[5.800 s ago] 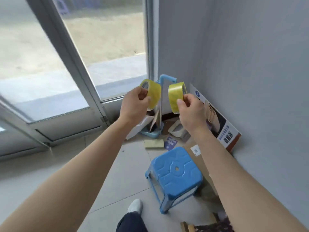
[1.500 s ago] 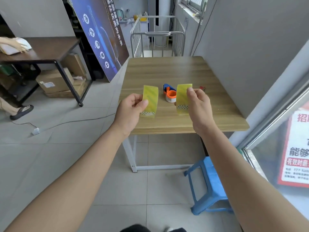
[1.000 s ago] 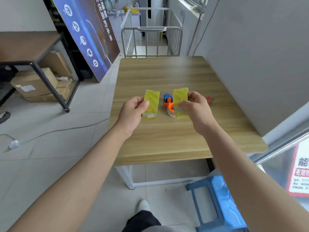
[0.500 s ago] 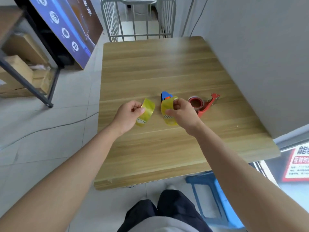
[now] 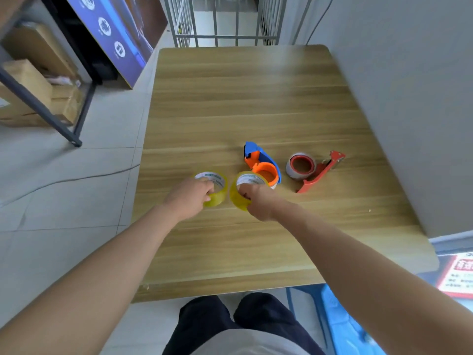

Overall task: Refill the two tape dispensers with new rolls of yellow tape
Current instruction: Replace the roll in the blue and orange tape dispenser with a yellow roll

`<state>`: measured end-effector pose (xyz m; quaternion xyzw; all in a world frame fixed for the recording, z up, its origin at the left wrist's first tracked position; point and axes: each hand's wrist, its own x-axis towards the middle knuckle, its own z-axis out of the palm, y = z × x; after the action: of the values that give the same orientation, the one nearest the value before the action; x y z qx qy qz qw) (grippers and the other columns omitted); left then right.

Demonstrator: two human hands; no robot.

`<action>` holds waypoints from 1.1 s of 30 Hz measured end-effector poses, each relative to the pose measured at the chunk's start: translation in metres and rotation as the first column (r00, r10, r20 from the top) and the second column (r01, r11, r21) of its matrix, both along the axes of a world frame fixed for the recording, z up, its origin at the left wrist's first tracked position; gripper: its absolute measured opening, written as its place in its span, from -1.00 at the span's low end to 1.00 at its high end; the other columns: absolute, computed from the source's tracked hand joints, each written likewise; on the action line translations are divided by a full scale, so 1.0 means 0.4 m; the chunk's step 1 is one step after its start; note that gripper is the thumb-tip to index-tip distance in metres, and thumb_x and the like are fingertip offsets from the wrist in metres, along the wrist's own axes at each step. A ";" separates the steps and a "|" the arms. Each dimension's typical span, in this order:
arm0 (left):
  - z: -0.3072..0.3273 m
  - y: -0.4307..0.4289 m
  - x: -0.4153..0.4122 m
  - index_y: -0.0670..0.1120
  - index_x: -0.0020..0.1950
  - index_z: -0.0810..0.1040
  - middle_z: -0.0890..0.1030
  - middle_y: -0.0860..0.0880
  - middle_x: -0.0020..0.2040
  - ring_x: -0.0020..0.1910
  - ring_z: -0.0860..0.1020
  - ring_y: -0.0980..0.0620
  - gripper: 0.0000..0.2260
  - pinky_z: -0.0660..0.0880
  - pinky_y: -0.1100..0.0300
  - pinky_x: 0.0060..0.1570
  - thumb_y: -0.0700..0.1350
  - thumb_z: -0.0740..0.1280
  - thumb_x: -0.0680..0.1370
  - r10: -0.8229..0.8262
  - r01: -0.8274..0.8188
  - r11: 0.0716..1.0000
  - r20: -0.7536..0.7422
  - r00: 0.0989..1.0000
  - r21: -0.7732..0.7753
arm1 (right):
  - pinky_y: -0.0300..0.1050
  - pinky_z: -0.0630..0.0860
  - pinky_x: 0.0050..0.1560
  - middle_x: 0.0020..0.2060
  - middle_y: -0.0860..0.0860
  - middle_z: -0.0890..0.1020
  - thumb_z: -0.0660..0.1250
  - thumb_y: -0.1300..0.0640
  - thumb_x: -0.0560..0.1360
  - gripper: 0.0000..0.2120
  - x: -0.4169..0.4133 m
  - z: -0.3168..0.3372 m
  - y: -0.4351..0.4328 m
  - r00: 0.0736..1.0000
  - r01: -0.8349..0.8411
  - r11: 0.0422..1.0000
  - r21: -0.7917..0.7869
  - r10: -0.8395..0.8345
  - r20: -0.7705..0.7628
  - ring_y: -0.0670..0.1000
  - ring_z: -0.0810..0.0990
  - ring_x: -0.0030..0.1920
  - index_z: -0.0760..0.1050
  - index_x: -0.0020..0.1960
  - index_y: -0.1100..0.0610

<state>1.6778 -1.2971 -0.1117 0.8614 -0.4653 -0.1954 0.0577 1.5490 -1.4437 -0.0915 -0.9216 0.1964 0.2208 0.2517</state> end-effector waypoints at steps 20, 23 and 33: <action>-0.136 0.054 0.060 -0.15 0.10 0.45 0.51 -0.13 0.08 0.21 0.42 -0.13 -0.75 0.29 0.07 0.33 -0.38 0.14 0.51 -0.239 0.231 0.964 0.057 0.969 0.130 | -0.12 0.40 -0.06 0.19 0.11 0.55 0.19 0.31 0.50 -0.52 0.002 -0.183 0.064 0.986 0.070 0.987 -0.142 -0.091 -0.142 0.18 0.54 0.19 0.39 0.36 -0.03; -0.129 0.046 0.061 -0.14 0.16 0.44 0.50 -0.11 0.14 0.26 0.41 -0.13 -0.77 0.20 0.11 0.40 -0.32 0.19 0.53 -0.219 0.213 0.968 0.033 0.975 0.132 | -0.05 0.53 0.02 0.11 0.11 0.61 0.20 0.13 0.55 -0.76 0.003 -0.172 0.055 0.975 0.216 0.976 -0.022 -0.216 -0.054 0.19 0.57 0.12 0.49 0.20 0.07; 0.000 -0.044 0.040 -0.11 0.25 0.44 0.50 -0.08 0.20 0.33 0.36 -0.10 -0.75 0.22 0.10 0.39 -0.16 0.18 0.58 -0.085 0.070 0.982 -0.078 0.993 -0.175 | 0.03 0.50 0.10 0.15 0.16 0.58 0.22 0.20 0.55 -0.73 0.021 -0.083 -0.079 0.823 0.517 0.854 -0.050 -0.481 0.303 0.18 0.52 0.17 0.52 0.22 0.19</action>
<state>1.6938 -1.3146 -0.1118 0.8253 -0.5106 -0.1934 0.1438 1.5573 -1.4755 -0.1245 -0.8739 0.4074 0.0017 0.2654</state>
